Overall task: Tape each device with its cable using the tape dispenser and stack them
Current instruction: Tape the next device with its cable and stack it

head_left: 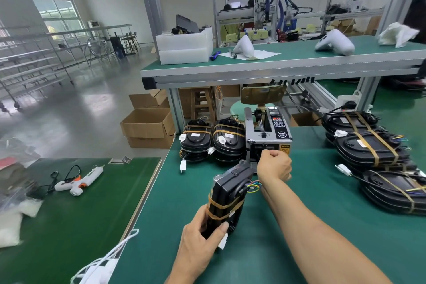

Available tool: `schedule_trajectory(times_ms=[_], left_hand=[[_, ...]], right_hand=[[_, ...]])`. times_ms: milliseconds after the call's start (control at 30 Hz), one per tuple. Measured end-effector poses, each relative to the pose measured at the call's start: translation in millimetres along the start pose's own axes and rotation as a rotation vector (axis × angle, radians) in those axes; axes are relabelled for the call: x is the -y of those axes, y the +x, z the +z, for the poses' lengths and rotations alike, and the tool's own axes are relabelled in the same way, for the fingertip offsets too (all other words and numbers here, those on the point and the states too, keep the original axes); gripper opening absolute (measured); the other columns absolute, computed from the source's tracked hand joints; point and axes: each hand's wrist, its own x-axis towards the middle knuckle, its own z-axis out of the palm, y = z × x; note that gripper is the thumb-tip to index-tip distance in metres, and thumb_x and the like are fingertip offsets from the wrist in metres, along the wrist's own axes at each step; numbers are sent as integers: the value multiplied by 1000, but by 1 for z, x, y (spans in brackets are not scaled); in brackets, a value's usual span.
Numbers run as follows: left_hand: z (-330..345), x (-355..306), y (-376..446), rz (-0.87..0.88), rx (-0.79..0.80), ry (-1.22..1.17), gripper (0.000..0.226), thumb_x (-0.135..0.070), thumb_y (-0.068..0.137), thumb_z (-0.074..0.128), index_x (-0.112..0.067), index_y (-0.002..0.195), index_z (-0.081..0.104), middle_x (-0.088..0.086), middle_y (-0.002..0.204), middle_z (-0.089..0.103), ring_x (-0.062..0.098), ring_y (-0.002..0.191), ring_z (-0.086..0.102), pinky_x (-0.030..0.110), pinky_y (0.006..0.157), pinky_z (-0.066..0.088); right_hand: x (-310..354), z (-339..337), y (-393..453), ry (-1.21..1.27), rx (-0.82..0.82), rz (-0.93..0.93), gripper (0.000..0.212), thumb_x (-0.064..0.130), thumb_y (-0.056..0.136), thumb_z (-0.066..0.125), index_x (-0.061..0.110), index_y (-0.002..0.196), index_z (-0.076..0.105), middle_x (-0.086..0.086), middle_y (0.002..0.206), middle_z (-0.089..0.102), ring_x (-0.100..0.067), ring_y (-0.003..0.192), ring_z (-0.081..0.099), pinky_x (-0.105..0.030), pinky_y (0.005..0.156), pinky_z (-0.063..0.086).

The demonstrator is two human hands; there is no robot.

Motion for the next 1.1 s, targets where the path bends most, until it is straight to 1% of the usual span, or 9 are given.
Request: schedule_trajectory(times_ms=[100,167,233,267,400,533,667,867,1100], left_hand=[[0,0,0,-7,-3,4,45,-50,92,78,-45,134,64,-10,121,79,12,114,75,23,98,56],[0,1,1,-13,4,3,47,-50,92,78,-42,136,64,-10,122,79,13,115,74,27,100,56],[0,2,0,-21,12,1,47,-52,93,77,-42,137,64,-12,123,78,12,116,74,33,101,57],[-1,2,0,-24,15,1,47,-52,93,77,-43,137,63,-12,123,78,12,117,73,36,102,56],[-1,0,0,-25,19,-19,51,-54,94,77,-39,140,63,-11,127,78,15,121,72,39,104,55],[-1,-3,-1,-24,19,-22,49,-52,94,77,-41,140,63,-12,128,77,15,123,72,35,104,56],[-1,-7,-1,-11,25,-26,52,-57,94,77,-39,141,63,-11,128,77,16,122,72,28,103,55],[-1,-9,-1,-11,24,-30,47,-51,95,78,-38,138,65,-10,126,78,16,119,73,22,99,54],[-1,-9,-1,-8,20,-27,45,-45,93,78,-38,136,66,-9,122,79,15,116,74,21,98,54]], right_hand=[[-17,-8,1,59,49,17,20,16,85,58,16,82,78,-9,90,75,-35,82,60,-36,82,49],[-32,-18,1,187,159,17,18,17,85,62,16,75,77,-3,71,72,-28,74,64,-30,69,46],[-38,-33,-1,323,285,16,15,16,88,71,18,75,77,7,56,65,-17,64,58,-30,71,47],[-37,-42,-3,377,352,13,12,16,90,74,18,79,77,8,55,63,-14,63,56,-29,75,48],[-15,-78,-21,518,631,-20,8,20,93,76,21,86,79,9,73,69,-8,73,61,-28,74,42],[5,-103,-42,523,833,-32,12,22,92,75,25,86,84,7,96,79,-9,97,68,-33,91,48],[8,-108,-52,422,818,-89,9,20,93,75,12,93,80,10,113,78,-9,109,69,-36,99,49],[6,-100,-61,338,818,-164,15,11,90,78,12,76,81,5,114,77,-6,99,72,-29,96,49],[7,-95,-66,286,850,-247,16,8,90,77,8,74,80,-3,113,75,16,93,67,-10,78,44]])
